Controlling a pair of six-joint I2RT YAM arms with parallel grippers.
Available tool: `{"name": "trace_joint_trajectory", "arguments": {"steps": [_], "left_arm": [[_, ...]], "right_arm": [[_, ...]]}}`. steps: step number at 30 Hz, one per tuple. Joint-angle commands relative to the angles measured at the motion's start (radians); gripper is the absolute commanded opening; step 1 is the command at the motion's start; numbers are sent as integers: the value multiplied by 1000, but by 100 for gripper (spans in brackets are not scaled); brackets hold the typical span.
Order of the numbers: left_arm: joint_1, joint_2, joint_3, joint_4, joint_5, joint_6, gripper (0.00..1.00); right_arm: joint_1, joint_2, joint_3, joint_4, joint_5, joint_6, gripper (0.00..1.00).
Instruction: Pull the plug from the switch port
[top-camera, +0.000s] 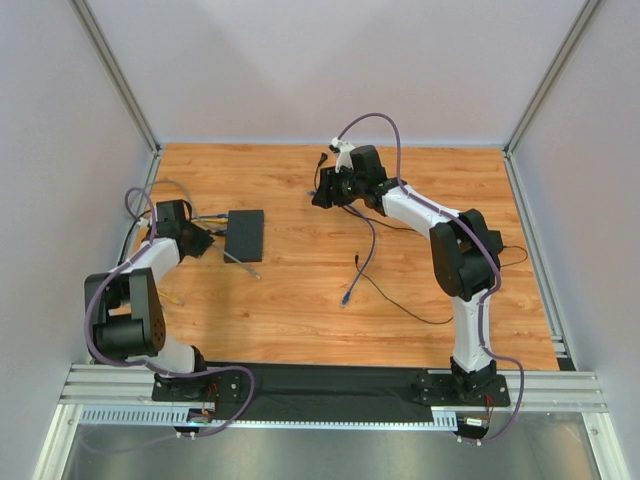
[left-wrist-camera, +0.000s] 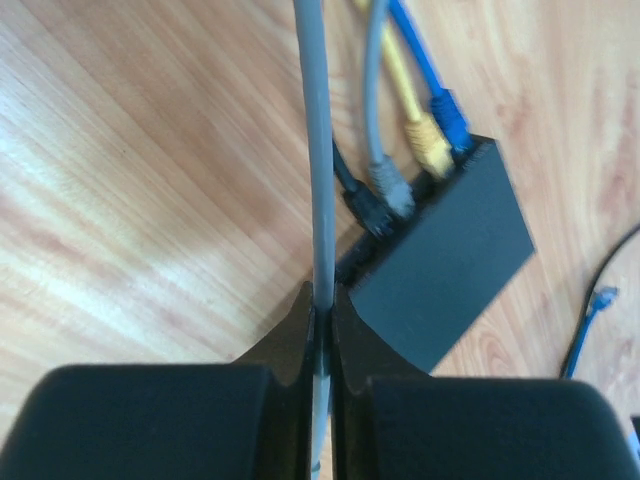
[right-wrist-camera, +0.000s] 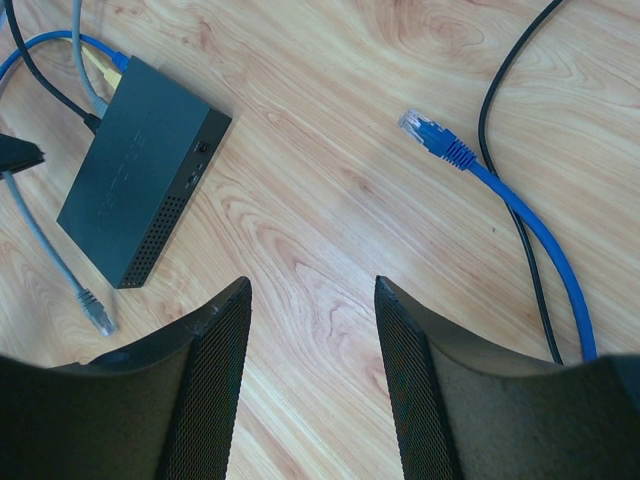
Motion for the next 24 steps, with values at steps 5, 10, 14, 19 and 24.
{"name": "trace_joint_trajectory", "arguments": {"steps": [5,10,14,19,24], "left_arm": [[-3,-289,-19,-111,-49,90,0],[-3,-533,-45,-255,-95,127,0],[-3,-705,-34,-364,-135,148,0],[-3,-840,0,-362,24,190,0],[-86,-758,89,-348,148,246,0]], "right_arm": [[-24,-39,-5,74,-8,34,54],[-38,-47,-16,86,-13,45,54],[-47,-48,-25,100,-27,63,54],[-61,-63,-37,94,-28,71,54],[-99,-151,-74,51,-13,59,54]]}}
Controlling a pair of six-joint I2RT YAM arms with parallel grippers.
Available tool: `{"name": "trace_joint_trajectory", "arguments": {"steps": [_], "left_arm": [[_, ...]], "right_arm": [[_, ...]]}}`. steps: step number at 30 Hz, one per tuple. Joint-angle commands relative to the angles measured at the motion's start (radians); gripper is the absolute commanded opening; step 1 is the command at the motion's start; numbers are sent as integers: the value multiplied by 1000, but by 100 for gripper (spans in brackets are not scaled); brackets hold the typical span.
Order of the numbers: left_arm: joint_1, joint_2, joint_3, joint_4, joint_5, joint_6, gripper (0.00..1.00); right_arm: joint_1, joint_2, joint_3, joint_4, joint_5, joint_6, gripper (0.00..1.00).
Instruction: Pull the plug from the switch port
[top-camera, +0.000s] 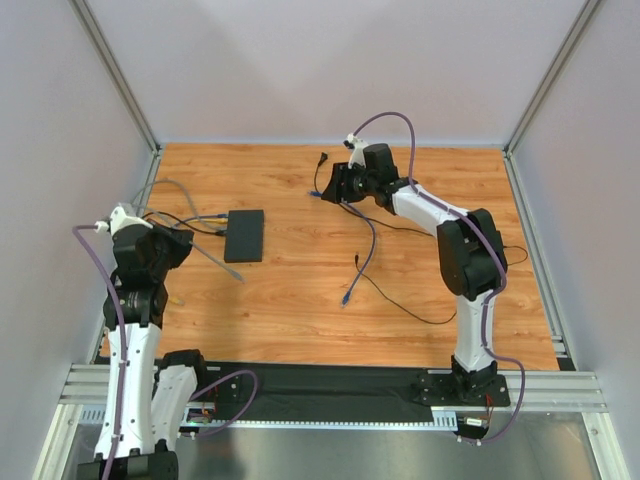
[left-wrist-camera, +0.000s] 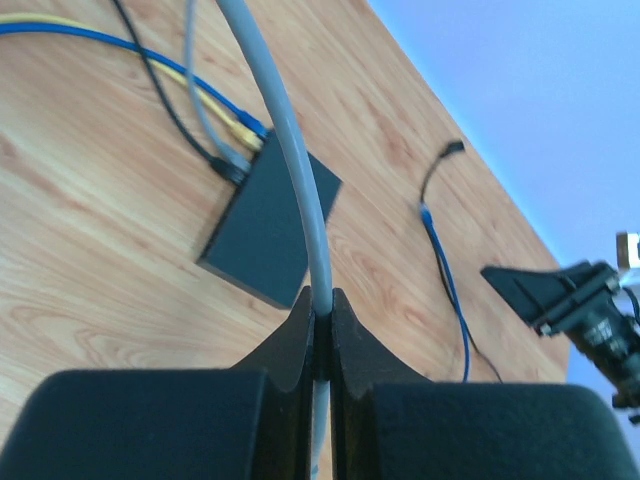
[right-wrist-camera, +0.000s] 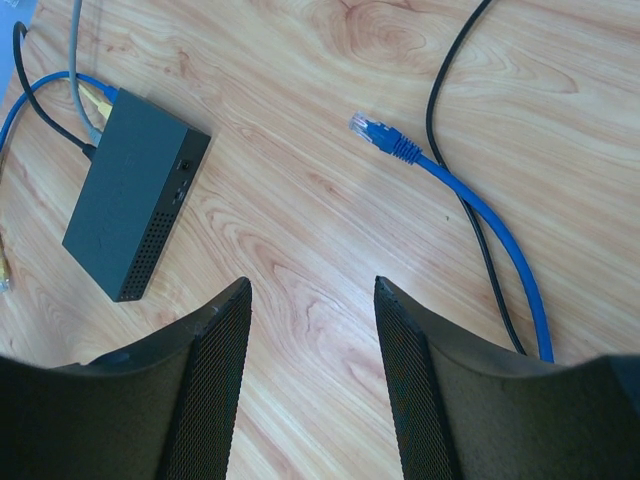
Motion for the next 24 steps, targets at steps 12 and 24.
{"name": "trace_joint_trajectory", "arguments": {"steps": [12,24], "left_arm": [[-656,513,371,1,-57,230,0],[-830,957,555,53,8,244,0]], "right_arm": [[-340,-362,-270,62,-17,49,55],[-456,-358,-358,221,-136,195,54]]}}
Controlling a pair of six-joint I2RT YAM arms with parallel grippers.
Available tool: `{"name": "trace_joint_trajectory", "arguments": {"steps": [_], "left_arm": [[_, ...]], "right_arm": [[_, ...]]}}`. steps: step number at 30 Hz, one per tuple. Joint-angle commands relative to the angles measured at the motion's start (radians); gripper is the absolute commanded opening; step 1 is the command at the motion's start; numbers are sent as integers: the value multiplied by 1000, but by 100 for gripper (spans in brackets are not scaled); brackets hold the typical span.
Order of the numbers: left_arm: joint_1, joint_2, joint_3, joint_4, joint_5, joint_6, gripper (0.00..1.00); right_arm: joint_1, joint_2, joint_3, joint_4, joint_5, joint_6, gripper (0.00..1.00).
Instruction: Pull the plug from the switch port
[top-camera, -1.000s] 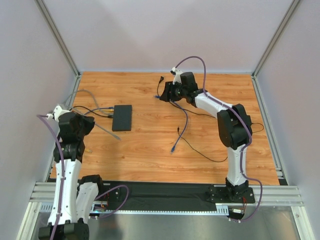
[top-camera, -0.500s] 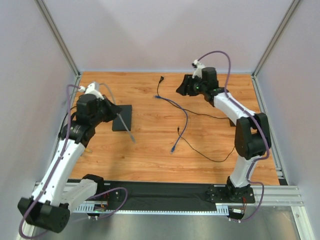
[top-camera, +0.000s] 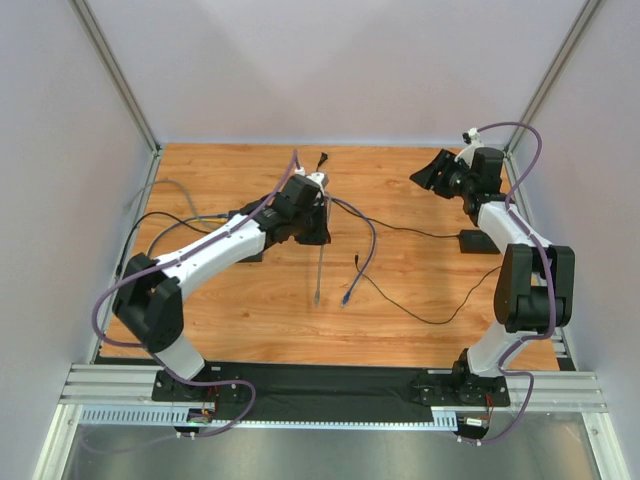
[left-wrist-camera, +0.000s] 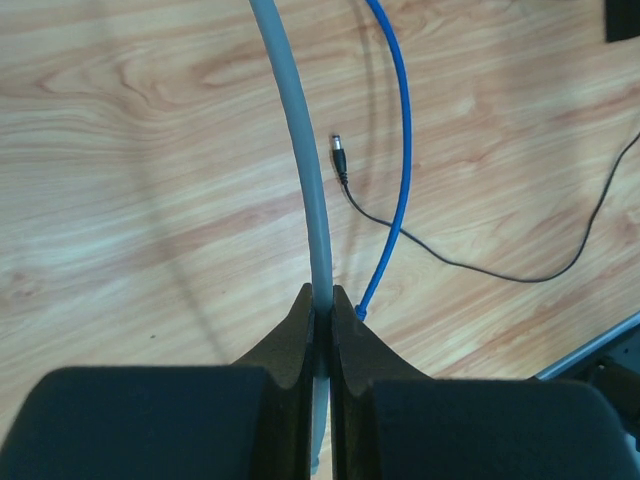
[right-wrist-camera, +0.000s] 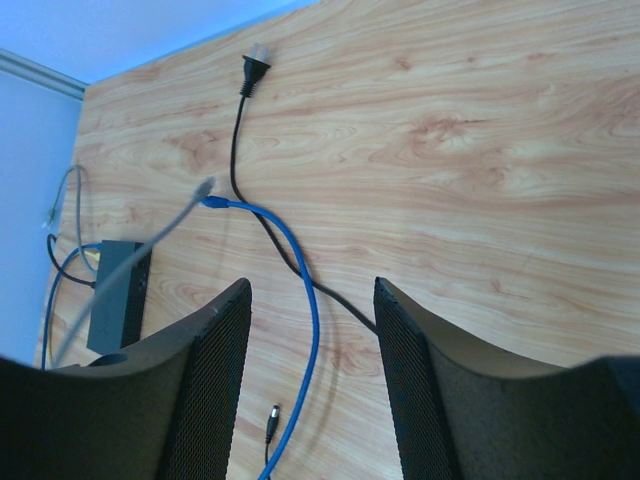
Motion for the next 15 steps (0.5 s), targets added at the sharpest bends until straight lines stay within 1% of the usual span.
{"name": "trace_joint_trajectory", "arguments": {"steps": [1,5,8,9,12,15], "left_arm": [[-26,82,60,47,34,19,0],[-54,203,114,79,77,2,0],[-63,263,159,76,94,-5,0],[-66,274,163,79,106,-16,1],[-66,294,156,111,127,-30,10],[-66,294,148,127,140,-31,22]], "right_arm": [[6,-3,6,97,-42,39,54],[6,18,12,105,-52,52,54],[4,32,16,111,-66,65,54],[6,34,18,112,-66,65,54],[6,38,19,120,-74,72,54],[6,49,23,122,-80,78,54]]}}
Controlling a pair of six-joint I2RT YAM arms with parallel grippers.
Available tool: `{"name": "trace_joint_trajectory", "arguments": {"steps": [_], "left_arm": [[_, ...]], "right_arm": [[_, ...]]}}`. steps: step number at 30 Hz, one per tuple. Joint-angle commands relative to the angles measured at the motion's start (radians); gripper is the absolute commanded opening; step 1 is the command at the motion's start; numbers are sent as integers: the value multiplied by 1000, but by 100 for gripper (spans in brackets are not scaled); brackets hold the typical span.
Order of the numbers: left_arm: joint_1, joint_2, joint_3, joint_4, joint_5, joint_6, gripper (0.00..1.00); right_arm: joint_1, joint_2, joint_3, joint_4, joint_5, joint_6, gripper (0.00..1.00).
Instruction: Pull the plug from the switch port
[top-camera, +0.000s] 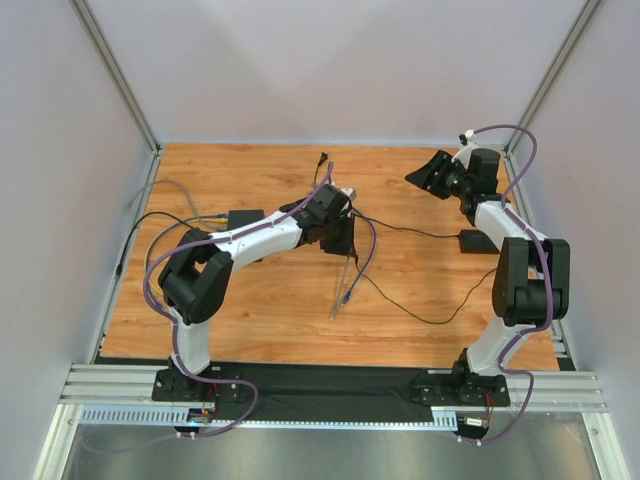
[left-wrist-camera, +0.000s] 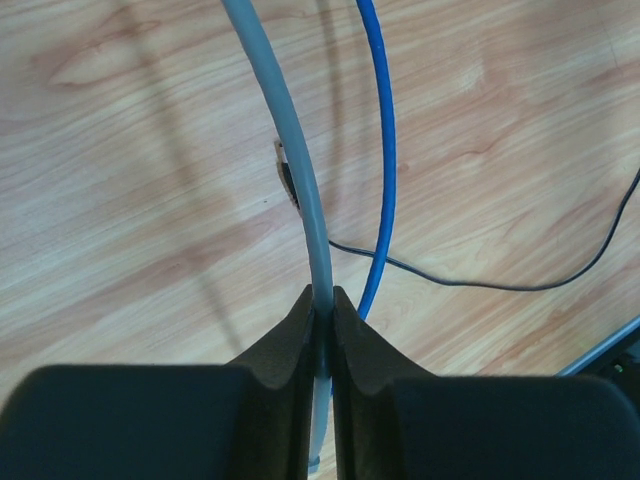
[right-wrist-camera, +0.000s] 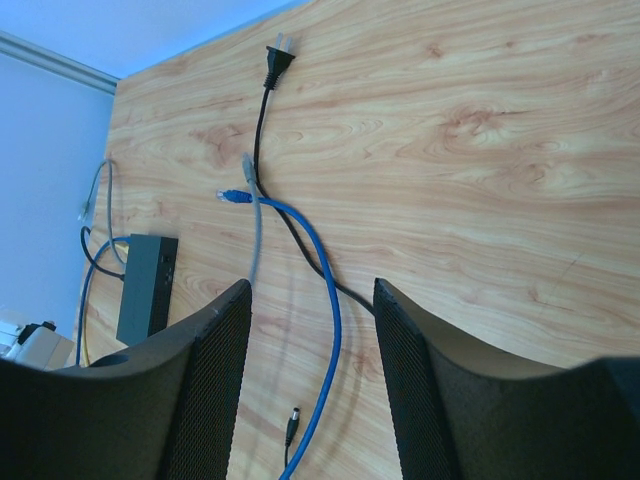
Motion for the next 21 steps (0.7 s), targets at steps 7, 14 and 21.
{"name": "trace_joint_trajectory", "arguments": {"steps": [7,14,21], "left_arm": [[8,-139,-74,90,-35,-8,54],[124,-415,-260,106,-46,-45,55],[356,-759,-555,100,-74,-72,49]], "right_arm": [[13,51,56,42,-53,16,54],[120,82,137,-59,-5,-54,54],[299,148,289,-199,59,-151,54]]}}
